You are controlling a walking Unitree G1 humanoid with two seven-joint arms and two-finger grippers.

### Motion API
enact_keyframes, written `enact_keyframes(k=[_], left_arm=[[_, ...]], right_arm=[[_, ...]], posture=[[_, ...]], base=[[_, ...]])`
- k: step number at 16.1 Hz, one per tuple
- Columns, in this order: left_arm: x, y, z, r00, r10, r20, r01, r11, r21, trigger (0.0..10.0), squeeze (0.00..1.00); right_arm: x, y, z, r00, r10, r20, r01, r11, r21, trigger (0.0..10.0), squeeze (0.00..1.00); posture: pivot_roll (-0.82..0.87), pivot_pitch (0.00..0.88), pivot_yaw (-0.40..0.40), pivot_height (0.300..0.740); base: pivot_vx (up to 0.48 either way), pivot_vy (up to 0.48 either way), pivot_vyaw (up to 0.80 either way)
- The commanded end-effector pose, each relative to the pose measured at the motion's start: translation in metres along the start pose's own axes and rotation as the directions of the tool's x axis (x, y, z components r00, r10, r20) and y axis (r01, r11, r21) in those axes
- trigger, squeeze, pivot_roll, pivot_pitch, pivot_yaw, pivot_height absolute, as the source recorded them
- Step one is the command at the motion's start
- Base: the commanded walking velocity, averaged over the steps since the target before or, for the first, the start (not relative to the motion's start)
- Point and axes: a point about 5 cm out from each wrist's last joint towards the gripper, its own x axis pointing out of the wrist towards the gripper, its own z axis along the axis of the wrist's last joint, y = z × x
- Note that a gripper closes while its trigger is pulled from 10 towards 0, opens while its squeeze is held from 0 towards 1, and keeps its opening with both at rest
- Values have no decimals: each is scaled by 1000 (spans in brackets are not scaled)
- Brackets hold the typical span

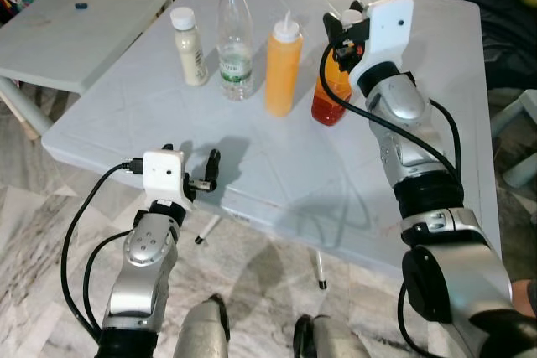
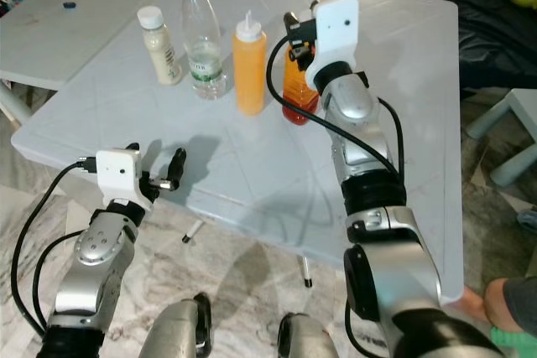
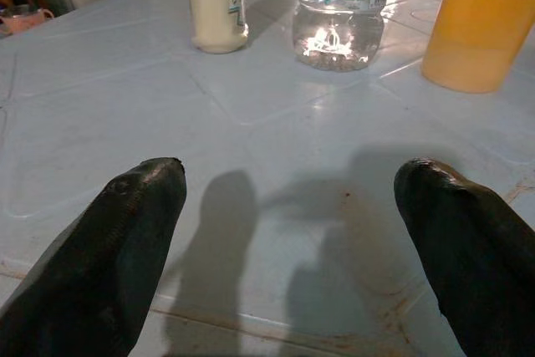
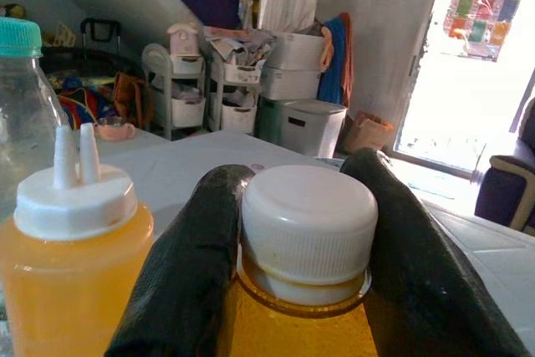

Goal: Restocking fridge

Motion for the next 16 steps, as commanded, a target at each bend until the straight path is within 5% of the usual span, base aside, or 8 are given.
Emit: enact_keyframes(k=[1, 4, 6, 12, 16], left_arm=[[2, -2, 0, 1000, -10, -11, 11, 1000, 7, 10000, 0], [3, -3, -1, 1000, -12, -17, 12, 1000, 8, 10000, 0], [3, -2, -4, 999, 7, -32, -7, 1000, 5, 10000, 0], [9, -2, -6, 996, 59, -60, -59, 998, 9, 10000, 0], [8, -4, -8, 996, 66, -67, -65, 998, 7, 10000, 0]], right_arm=[[-15, -3, -37, 981, -23, -190, 24, 1000, 0, 0, 0], [-20, -4, -44, 965, -38, -260, 38, 999, -6, 0, 0], [-26, -1, -45, 961, -17, -276, 15, 1000, -11, 10000, 0], [-26, 6, -23, 990, -23, -138, 8, 994, -107, 10000, 0], [-34, 17, -22, 994, 3, -111, -7, 999, -38, 10000, 0]], posture=[[67, 150, 25, 740], [67, 148, 23, 740], [65, 143, 21, 740], [56, 137, 22, 740], [51, 128, 17, 740]], base=[[0, 0, 0], [0, 0, 0], [0, 0, 0], [-84, 0, 0], [-282, 0, 0]])
